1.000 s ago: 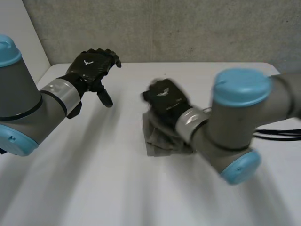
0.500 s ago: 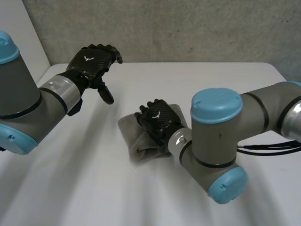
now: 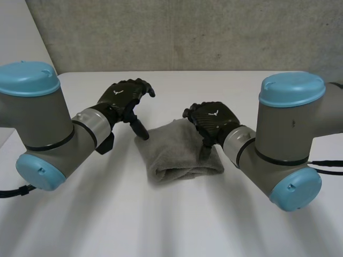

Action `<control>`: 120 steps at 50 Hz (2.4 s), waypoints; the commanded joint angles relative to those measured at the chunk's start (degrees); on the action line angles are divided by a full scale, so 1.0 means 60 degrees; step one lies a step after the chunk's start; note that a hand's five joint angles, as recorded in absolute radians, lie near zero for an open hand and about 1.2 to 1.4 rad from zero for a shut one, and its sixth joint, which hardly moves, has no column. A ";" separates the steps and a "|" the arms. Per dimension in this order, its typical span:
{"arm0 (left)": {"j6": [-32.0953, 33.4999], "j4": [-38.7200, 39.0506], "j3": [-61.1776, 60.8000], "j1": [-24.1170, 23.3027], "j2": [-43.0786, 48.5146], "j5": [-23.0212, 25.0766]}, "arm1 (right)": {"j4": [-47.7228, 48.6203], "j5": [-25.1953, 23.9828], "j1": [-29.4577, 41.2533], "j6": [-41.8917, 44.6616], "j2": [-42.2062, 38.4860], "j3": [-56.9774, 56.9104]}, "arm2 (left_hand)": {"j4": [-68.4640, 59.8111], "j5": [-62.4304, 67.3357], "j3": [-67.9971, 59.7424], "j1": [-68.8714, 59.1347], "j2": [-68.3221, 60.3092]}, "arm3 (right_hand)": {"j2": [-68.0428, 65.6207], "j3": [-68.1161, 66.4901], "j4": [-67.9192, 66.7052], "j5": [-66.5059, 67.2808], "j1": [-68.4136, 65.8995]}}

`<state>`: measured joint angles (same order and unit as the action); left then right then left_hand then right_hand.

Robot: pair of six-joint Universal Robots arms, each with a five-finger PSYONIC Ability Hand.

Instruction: Fold the towel.

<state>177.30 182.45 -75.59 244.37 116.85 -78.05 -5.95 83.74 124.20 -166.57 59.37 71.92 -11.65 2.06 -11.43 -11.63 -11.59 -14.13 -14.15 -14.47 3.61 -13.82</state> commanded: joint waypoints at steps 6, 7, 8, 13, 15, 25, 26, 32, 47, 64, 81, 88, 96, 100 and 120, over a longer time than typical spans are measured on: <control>0.0099 0.0002 -0.0057 0.0534 -0.0504 -0.0219 | 0.0420 -0.0466 0.1036 0.0790 -0.0255 0.0084 | -0.0013 -0.0056 -0.0050 -0.0017 -0.0023 | 0.0689 0.0692 0.0745 -0.0602 0.0637; 0.0114 -0.0013 -0.0072 0.0652 -0.0548 -0.0204 | 0.0479 -0.0437 0.1256 0.1170 -0.0430 0.0040 | -0.0013 -0.0056 -0.0050 -0.0017 -0.0023 | 0.0689 0.0692 0.0745 -0.0602 0.0637; 0.0114 -0.0013 -0.0072 0.0653 -0.0549 -0.0204 | 0.0480 -0.0436 0.1258 0.1174 -0.0432 0.0040 | -0.0013 -0.0056 -0.0050 -0.0017 -0.0023 | 0.0689 0.0692 0.0745 -0.0602 0.0637; 0.0099 -0.0013 -0.0203 0.0785 -0.0549 -0.0219 | 0.0756 -0.0130 0.1550 0.2257 -0.1045 -0.0165 | -0.0041 -0.0028 -0.0077 -0.0045 -0.0051 | 0.0563 0.0566 0.0619 -0.0476 0.0512; 0.0128 0.0001 -0.0305 0.0828 -0.0549 -0.0219 | 0.0917 0.0002 0.1667 0.2345 -0.1221 -0.0267 | -0.0041 -0.0028 -0.0078 -0.0045 -0.0051 | 0.0479 0.0482 0.0536 -0.0393 0.0428; 0.0128 0.0031 -0.0746 0.1063 -0.0549 -0.0189 | 0.1475 0.0062 0.1961 0.3339 -0.2013 -0.0678 | -0.0041 -0.0028 -0.0078 -0.0045 -0.0051 | -0.2010 -0.2007 -0.1954 0.2097 -0.2061; 0.0128 0.0031 -0.0760 0.1063 -0.0534 -0.0189 | 0.1490 0.0062 0.1976 0.3588 -0.2101 -0.0722 | -0.0041 -0.0028 -0.0078 -0.0045 -0.0051 | -0.2711 -0.2707 -0.2654 0.2797 -0.2762; 0.0128 0.0031 -0.0790 0.1063 -0.0549 -0.0175 | 0.1725 0.0062 0.1990 0.3913 -0.2321 -0.0839 | -0.0041 -0.0028 -0.0078 -0.0045 -0.0051 | -0.4568 -0.4565 -0.4511 0.4655 -0.4619; 0.0128 0.0046 -0.0819 0.1049 -0.0534 -0.0160 | 0.2075 0.0251 0.1990 0.3855 -0.2176 -0.0883 | -0.0041 -0.0028 -0.0078 -0.0045 -0.0051 | -1.0781 -1.0778 -1.0724 1.0867 -1.0832; 0.0128 0.0060 -0.0819 0.1049 -0.0534 -0.0131 | 0.2676 0.2494 -0.1025 0.2566 0.0344 0.1735 | -0.0041 -0.0028 -0.0078 -0.0045 -0.0051 | -1.0978 -1.0975 -1.0922 1.1065 -1.1029; 0.0128 0.0133 -0.1054 0.0990 -0.0534 -0.0102 | 0.3233 0.1937 -0.2258 0.2595 0.0447 0.3819 | -0.0041 -0.0028 -0.0078 -0.0045 -0.0051 | 0.0058 0.0061 0.0114 0.0029 0.0007; 0.0128 0.0133 -0.1127 0.0946 -0.0534 -0.0102 | 0.3452 0.1776 -0.2491 0.2536 0.0462 0.4272 | -0.0041 -0.0028 -0.0078 -0.0045 -0.0051 | -0.0194 -0.0191 -0.0137 0.0281 -0.0245; 0.0128 0.0148 -0.1141 0.0946 -0.0519 -0.0102 | 0.4039 0.1440 -0.3238 0.2639 0.0607 0.4814 | -0.0041 -0.0028 -0.0078 -0.0045 -0.0051 | -0.0446 -0.0443 -0.0390 0.0533 -0.0498; 0.0143 0.0148 -0.1141 0.0917 -0.0475 -0.0102 | 0.4054 0.1307 -0.3488 0.2624 0.0901 0.4991 | -0.0041 -0.0028 -0.0078 -0.0045 -0.0051 | -0.0419 -0.0416 -0.0362 0.0505 -0.0470; 0.3830 0.0602 0.0335 -0.1952 0.1645 0.1188 | 0.3337 0.0239 -0.5258 0.1996 0.2526 0.5869 | -0.0181 0.0112 -0.0218 -0.0185 -0.0191 | 0.0689 0.0692 0.0745 -0.0602 0.0637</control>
<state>188.02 186.00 -78.40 238.74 120.37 -71.88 16.16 86.98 97.82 -151.91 72.89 105.89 -12.52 2.24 -12.47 -12.49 -12.48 -14.04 -14.03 -14.45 3.96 -19.08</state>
